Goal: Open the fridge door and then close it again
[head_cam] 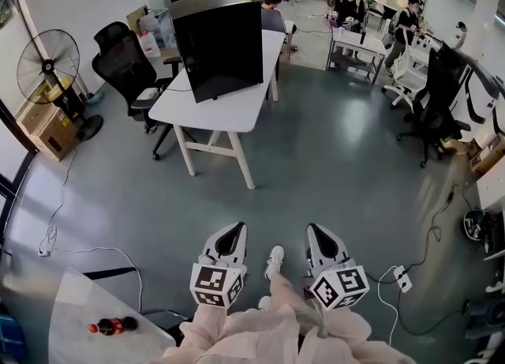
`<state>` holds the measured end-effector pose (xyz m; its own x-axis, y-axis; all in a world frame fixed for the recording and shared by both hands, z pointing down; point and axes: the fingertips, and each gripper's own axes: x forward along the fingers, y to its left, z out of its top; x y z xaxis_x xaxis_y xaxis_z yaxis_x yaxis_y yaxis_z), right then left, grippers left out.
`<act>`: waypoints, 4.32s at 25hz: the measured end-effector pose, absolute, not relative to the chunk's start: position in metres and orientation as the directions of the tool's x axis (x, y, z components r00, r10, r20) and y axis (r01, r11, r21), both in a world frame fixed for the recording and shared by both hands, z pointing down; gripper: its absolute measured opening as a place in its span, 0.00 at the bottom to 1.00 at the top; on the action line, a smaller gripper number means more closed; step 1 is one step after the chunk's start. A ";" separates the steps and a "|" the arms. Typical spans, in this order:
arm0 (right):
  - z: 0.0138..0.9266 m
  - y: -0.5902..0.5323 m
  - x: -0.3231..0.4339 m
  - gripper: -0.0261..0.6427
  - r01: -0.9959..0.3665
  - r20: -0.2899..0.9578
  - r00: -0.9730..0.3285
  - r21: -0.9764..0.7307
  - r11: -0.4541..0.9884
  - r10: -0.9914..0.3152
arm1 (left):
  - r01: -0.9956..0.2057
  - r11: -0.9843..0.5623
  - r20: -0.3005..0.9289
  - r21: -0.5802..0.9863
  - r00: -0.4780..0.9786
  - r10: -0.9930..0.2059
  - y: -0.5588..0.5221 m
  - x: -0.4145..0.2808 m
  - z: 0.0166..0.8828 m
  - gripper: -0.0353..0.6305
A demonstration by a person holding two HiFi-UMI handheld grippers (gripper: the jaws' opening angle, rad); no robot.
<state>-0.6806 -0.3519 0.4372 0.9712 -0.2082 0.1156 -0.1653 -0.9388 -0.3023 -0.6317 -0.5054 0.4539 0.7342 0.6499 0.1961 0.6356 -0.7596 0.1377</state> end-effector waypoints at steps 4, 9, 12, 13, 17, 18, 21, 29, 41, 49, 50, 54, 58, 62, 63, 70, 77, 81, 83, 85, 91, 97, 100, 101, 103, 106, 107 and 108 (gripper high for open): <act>0.438 -0.337 -0.653 0.06 -0.166 0.122 0.971 -0.284 -0.944 -0.207 | 0.634 -0.762 0.191 0.132 0.738 0.647 -0.490 -0.606 0.452 0.07; 0.442 -0.318 -0.606 0.06 -0.173 0.126 0.968 -0.297 -0.939 -0.218 | 0.620 -0.775 0.198 0.123 0.750 0.631 -0.474 -0.565 0.455 0.07; 0.441 -0.308 -0.576 0.06 -0.187 0.127 0.964 -0.293 -0.938 -0.232 | 0.611 -0.782 0.197 0.121 0.758 0.622 -0.464 -0.537 0.454 0.07; 0.440 -0.304 -0.565 0.06 -0.191 0.129 0.963 -0.293 -0.937 -0.237 | 0.608 -0.785 0.198 0.120 0.760 0.619 -0.460 -0.527 0.452 0.07; 0.431 -0.291 -0.518 0.06 -0.222 0.123 0.956 -0.296 -0.929 -0.267 | 0.599 -0.792 0.196 0.116 0.768 0.609 -0.444 -0.484 0.444 0.07; 0.429 -0.287 -0.506 0.06 -0.228 0.121 0.954 -0.295 -0.928 -0.273 | 0.597 -0.794 0.194 0.118 0.770 0.608 -0.440 -0.472 0.442 0.07; 0.428 -0.272 -0.472 0.06 -0.226 0.130 0.954 -0.288 -0.931 -0.272 | 0.595 -0.795 0.192 0.118 0.772 0.607 -0.426 -0.440 0.440 0.07; 0.425 -0.224 -0.401 0.06 -0.211 0.134 0.957 -0.287 -0.934 -0.257 | 0.603 -0.790 0.181 0.112 0.770 0.612 -0.383 -0.366 0.433 0.07; 0.447 -0.189 -0.357 0.06 -0.196 0.175 0.953 -0.270 -0.943 -0.248 | 0.606 -0.787 0.217 0.115 0.758 0.616 -0.352 -0.324 0.460 0.07; 0.469 -0.188 -0.377 0.06 -0.164 0.212 0.949 -0.301 -0.939 -0.234 | 0.621 -0.775 0.247 0.119 0.737 0.629 -0.348 -0.336 0.472 0.07; 0.470 -0.189 -0.379 0.06 -0.162 0.215 0.948 -0.307 -0.938 -0.235 | 0.621 -0.775 0.253 0.120 0.736 0.628 -0.347 -0.337 0.473 0.07; 0.472 -0.182 -0.382 0.06 -0.145 0.213 0.952 -0.318 -0.937 -0.219 | 0.633 -0.764 0.259 0.121 0.723 0.640 -0.340 -0.337 0.477 0.07; 0.471 -0.168 -0.378 0.06 -0.121 0.210 0.958 -0.317 -0.941 -0.194 | 0.649 -0.752 0.261 0.115 0.711 0.653 -0.327 -0.328 0.476 0.07; 0.472 -0.154 -0.362 0.06 -0.107 0.206 0.962 -0.312 -0.944 -0.177 | 0.662 -0.741 0.259 0.113 0.700 0.665 -0.310 -0.308 0.477 0.07; 0.472 -0.150 -0.357 0.06 -0.104 0.207 0.963 -0.313 -0.944 -0.174 | 0.664 -0.740 0.257 0.109 0.700 0.667 -0.306 -0.301 0.476 0.07; 0.473 -0.127 -0.307 0.06 -0.104 0.202 0.964 -0.312 -0.944 -0.173 | 0.646 -0.756 0.242 0.106 0.720 0.650 -0.282 -0.246 0.477 0.07; 0.476 -0.098 -0.233 0.06 -0.117 0.210 0.960 -0.308 -0.944 -0.187 | 0.623 -0.773 0.228 0.117 0.741 0.632 -0.252 -0.166 0.476 0.07; 0.470 -0.078 -0.187 0.06 -0.122 0.214 0.958 -0.304 -0.945 -0.193 | 0.626 -0.770 0.231 0.126 0.736 0.637 -0.229 -0.120 0.472 0.07; 0.465 -0.068 -0.164 0.06 -0.128 0.206 0.958 -0.307 -0.943 -0.197 | 0.629 -0.767 0.223 0.127 0.735 0.640 -0.217 -0.097 0.468 0.07; 0.460 -0.060 -0.141 0.06 -0.136 0.199 0.959 -0.305 -0.943 -0.203 | 0.632 -0.765 0.214 0.126 0.736 0.643 -0.207 -0.074 0.463 0.07; 0.456 -0.037 -0.074 0.06 -0.151 0.203 0.955 -0.299 -0.942 -0.218 | 0.626 -0.770 0.213 0.124 0.741 0.637 -0.183 -0.012 0.458 0.07; 0.451 -0.019 -0.014 0.06 -0.186 0.190 0.950 -0.291 -0.938 -0.247 | 0.606 -0.784 0.216 0.134 0.755 0.620 -0.165 0.047 0.460 0.07; 0.445 -0.014 0.014 0.06 -0.200 0.186 0.948 -0.278 -0.940 -0.257 | 0.594 -0.793 0.206 0.135 0.766 0.609 -0.162 0.071 0.456 0.07; 0.444 -0.014 0.022 0.06 -0.206 0.185 0.947 -0.275 -0.939 -0.262 | 0.588 -0.797 0.206 0.140 0.770 0.604 -0.162 0.079 0.457 0.07; 0.445 -0.014 0.035 0.06 -0.216 0.188 0.944 -0.275 -0.937 -0.272 | 0.577 -0.803 0.208 0.149 0.776 0.596 -0.161 0.091 0.459 0.07; 0.449 -0.013 0.052 0.06 -0.225 0.201 0.938 -0.274 -0.935 -0.284 | 0.569 -0.808 0.206 0.154 0.781 0.589 -0.159 0.105 0.461 0.07; 0.451 -0.013 0.057 0.06 -0.229 0.203 0.936 -0.273 -0.934 -0.289 | 0.566 -0.810 0.206 0.155 0.783 0.586 -0.158 0.109 0.463 0.07; 0.454 -0.013 0.061 0.06 -0.234 0.205 0.934 -0.272 -0.934 -0.294 | 0.562 -0.812 0.207 0.157 0.785 0.584 -0.158 0.112 0.465 0.07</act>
<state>0.0609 -0.0132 0.4537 0.9336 -0.2937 0.2053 -0.2339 -0.9336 -0.2716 0.1121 -0.1580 0.4649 0.7853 0.5836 0.2066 0.5621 -0.8120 0.1572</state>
